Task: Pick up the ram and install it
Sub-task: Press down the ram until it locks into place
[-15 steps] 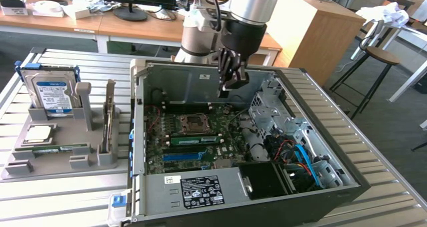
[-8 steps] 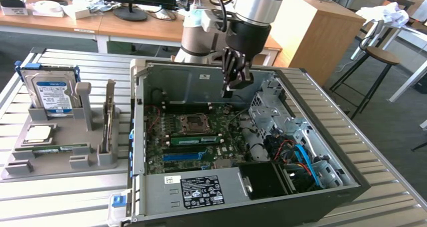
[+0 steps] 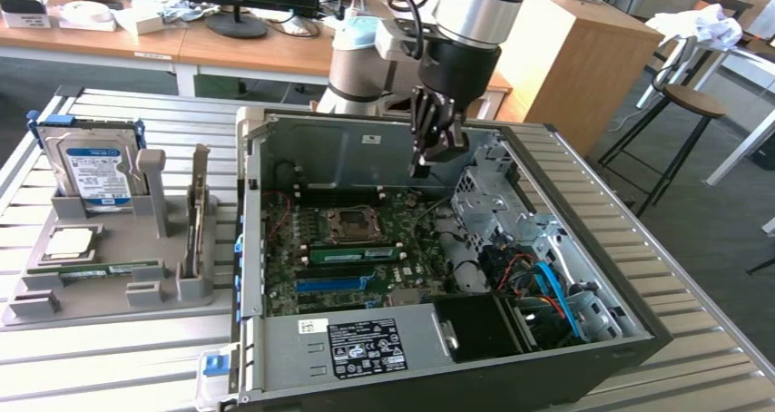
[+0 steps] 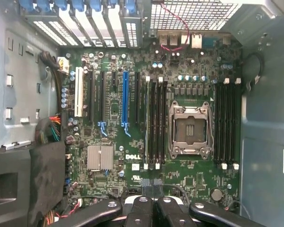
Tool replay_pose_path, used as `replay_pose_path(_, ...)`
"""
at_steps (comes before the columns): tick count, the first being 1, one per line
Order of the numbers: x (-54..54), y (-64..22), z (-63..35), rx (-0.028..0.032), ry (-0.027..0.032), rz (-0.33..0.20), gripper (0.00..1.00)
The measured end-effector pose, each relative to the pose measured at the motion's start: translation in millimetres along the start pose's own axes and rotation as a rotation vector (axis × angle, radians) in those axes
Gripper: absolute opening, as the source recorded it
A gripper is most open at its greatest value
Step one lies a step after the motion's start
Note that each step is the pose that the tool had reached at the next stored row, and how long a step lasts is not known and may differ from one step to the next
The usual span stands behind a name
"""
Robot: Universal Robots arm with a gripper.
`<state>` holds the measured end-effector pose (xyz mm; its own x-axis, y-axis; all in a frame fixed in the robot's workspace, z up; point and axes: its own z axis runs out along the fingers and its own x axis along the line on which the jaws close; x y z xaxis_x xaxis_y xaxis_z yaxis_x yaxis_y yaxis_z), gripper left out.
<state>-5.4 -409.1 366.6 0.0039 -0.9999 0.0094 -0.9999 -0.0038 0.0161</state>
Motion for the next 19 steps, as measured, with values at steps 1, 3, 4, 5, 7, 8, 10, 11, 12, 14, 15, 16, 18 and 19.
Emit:
replay_pose_path(1, 0.0, -1.1, 0.0, 0.0000, 0.0000, 0.000, 0.10)
replay_pose_path(3, 0.0, -1.8, 0.0, 0.0000, -0.0001, 0.000, 0.10)
replay_pose_path(4, 0.0, -1.8, 0.0, 0.0000, 0.0000, 0.000, 0.10)
replay_pose_path(5, 0.0, -1.8, 0.0, 0.0000, -0.0001, 0.000, 0.10)
replay_pose_path(7, -0.3, -1.8, 0.1, 0.0000, -0.0001, 0.000, 0.10)
replay_pose_path(8, -0.7, -1.9, 0.1, 0.0001, -0.0001, 0.000, 0.10)
replay_pose_path(10, -1.9, -1.8, 0.3, 0.0000, -0.0001, 0.000, 0.10)
replay_pose_path(11, -2.6, -1.8, 0.4, 0.0001, -0.0001, 0.000, 0.10)
replay_pose_path(12, -3.4, -1.8, 0.5, 0.0000, -0.0001, 0.000, 0.10)
replay_pose_path(14, -5.0, -1.8, 0.9, 0.0000, -0.0001, 0.000, 0.10)
replay_pose_path(15, -5.6, -1.9, 1.0, 0.0000, -0.0001, 0.000, 0.10)
replay_pose_path(16, -5.6, -1.9, 1.0, 0.0000, -0.0002, 0.000, 0.10)
replay_pose_path(18, -5.6, -1.9, 1.0, 0.0001, -0.0001, 0.000, 0.10)
replay_pose_path(19, -5.6, -1.9, 1.0, 0.0000, -0.0001, 0.000, 0.10)
